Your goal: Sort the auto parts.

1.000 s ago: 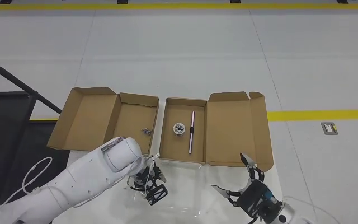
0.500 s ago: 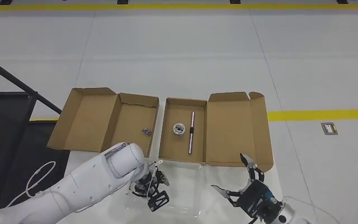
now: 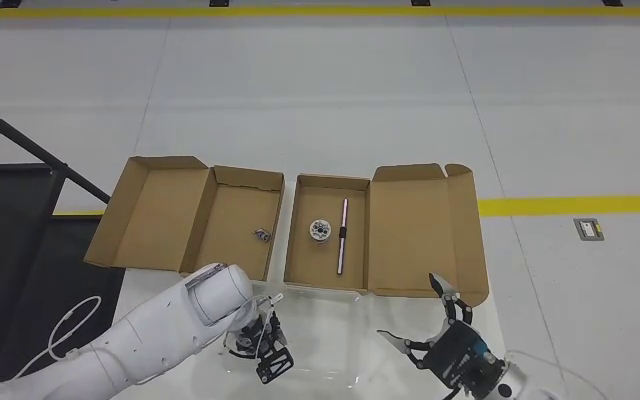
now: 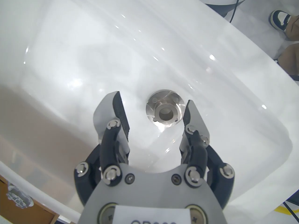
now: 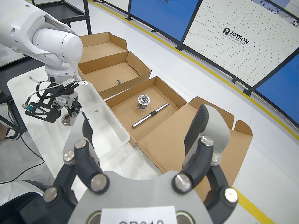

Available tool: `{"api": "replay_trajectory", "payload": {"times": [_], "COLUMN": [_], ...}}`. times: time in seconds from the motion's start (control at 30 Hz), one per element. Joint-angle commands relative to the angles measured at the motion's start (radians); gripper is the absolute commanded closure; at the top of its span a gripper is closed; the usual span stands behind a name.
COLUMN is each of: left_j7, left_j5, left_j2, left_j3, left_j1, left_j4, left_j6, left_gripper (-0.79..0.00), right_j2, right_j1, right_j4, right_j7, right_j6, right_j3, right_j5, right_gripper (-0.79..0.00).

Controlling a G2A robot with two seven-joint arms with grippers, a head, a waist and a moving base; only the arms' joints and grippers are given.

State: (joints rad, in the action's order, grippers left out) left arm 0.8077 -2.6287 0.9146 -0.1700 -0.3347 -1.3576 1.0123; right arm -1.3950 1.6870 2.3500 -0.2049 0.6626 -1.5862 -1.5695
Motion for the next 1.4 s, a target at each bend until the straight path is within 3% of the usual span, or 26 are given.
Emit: {"api": "replay_trajectory", "payload": {"times": [0.0, 0.2, 0.23, 0.67, 0.97, 1.37], "left_j7": [0.0, 0.0, 0.0, 0.0, 0.0, 0.0], "left_j5": [0.004, 0.016, 0.017, 0.036, 0.043, 0.043], "left_j2": [0.0, 0.004, 0.005, 0.016, 0.02, 0.008], "left_j3": [0.0, 0.0, 0.0, 0.0, 0.0, 0.0], "left_j1": [-0.002, -0.006, -0.008, -0.018, -0.03, -0.017], "left_j4": [0.008, 0.03, 0.033, 0.059, 0.078, 0.071], "left_j6": [0.0, 0.0, 0.0, 0.0, 0.0, 0.0], "left_gripper": [-0.536, -0.431, -0.385, -0.274, -0.249, -0.296], "right_j2": [0.0, 0.0, 0.0, 0.0, 0.0, 0.0], "right_j1": [0.0, 0.0, 0.0, 0.0, 0.0, 0.0], "right_j4": [0.0, 0.0, 0.0, 0.0, 0.0, 0.0], "right_j7": [0.0, 0.0, 0.0, 0.0, 0.0, 0.0], "right_j6": [0.0, 0.0, 0.0, 0.0, 0.0, 0.0], "right_j3": [0.0, 0.0, 0.0, 0.0, 0.0, 0.0], "right_j5": [0.0, 0.0, 0.0, 0.0, 0.0, 0.0], "right_gripper": [-0.785, -0.785, -0.785, -0.785, -0.785, -0.785]}}
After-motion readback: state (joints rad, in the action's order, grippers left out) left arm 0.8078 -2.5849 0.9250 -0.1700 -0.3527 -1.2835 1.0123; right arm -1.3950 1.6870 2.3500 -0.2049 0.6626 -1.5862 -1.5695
